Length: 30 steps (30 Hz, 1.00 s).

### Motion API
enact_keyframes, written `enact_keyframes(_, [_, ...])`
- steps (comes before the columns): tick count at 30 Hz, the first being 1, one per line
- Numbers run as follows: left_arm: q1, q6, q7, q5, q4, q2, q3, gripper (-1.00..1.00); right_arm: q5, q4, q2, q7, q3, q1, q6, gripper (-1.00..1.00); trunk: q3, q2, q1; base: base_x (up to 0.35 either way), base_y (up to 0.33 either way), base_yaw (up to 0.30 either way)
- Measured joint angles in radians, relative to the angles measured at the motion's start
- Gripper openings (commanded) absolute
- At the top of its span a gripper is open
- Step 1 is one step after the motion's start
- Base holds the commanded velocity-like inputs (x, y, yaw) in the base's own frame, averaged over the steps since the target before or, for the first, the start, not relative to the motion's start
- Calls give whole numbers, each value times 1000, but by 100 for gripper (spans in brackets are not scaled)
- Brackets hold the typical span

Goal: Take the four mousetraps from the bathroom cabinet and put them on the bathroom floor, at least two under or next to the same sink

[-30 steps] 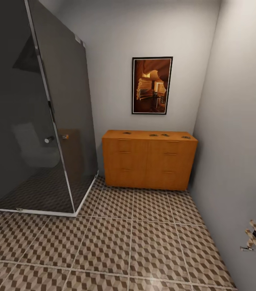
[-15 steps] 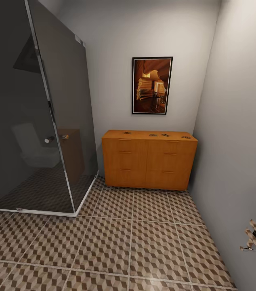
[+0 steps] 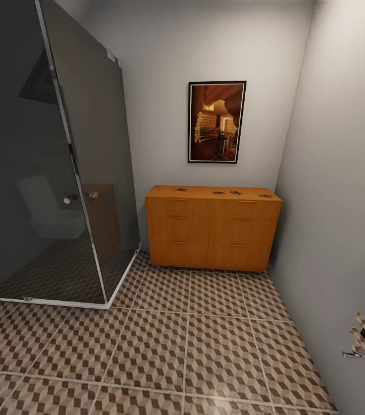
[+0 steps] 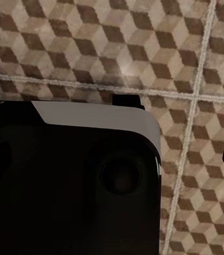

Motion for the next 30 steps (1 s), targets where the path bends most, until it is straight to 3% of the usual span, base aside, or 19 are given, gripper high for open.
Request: enact_keyframes(30, [0, 0, 0, 0, 0, 0, 0, 100, 0, -6, 0, 0, -1, 0, 0, 100, 0, 0, 0, 0, 0, 0])
